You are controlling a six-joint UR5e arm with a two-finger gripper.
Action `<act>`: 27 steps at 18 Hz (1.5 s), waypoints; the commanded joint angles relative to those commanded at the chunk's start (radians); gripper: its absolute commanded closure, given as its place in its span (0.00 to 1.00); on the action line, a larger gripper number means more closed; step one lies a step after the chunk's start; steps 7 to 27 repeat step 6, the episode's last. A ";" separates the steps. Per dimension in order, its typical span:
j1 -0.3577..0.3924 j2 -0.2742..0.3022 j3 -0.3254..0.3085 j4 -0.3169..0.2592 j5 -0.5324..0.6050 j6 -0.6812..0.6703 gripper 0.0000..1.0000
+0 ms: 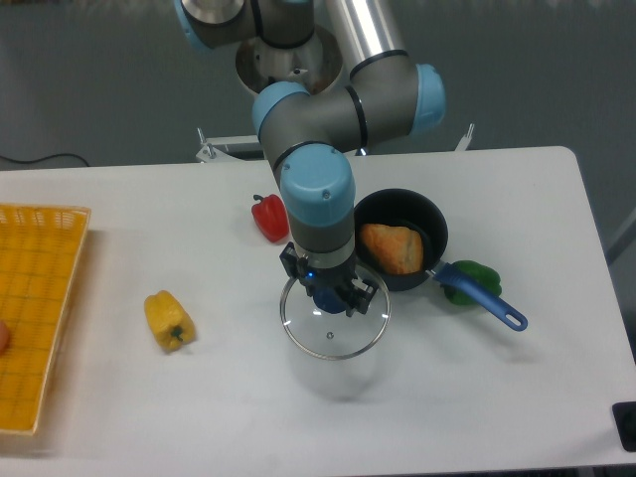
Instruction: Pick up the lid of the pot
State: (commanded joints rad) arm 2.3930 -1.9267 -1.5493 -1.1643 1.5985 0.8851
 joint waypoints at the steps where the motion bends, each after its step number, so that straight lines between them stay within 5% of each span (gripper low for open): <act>1: 0.003 0.000 0.000 0.002 -0.003 0.000 0.40; 27: 0.014 0.003 -0.002 0.002 -0.009 0.002 0.40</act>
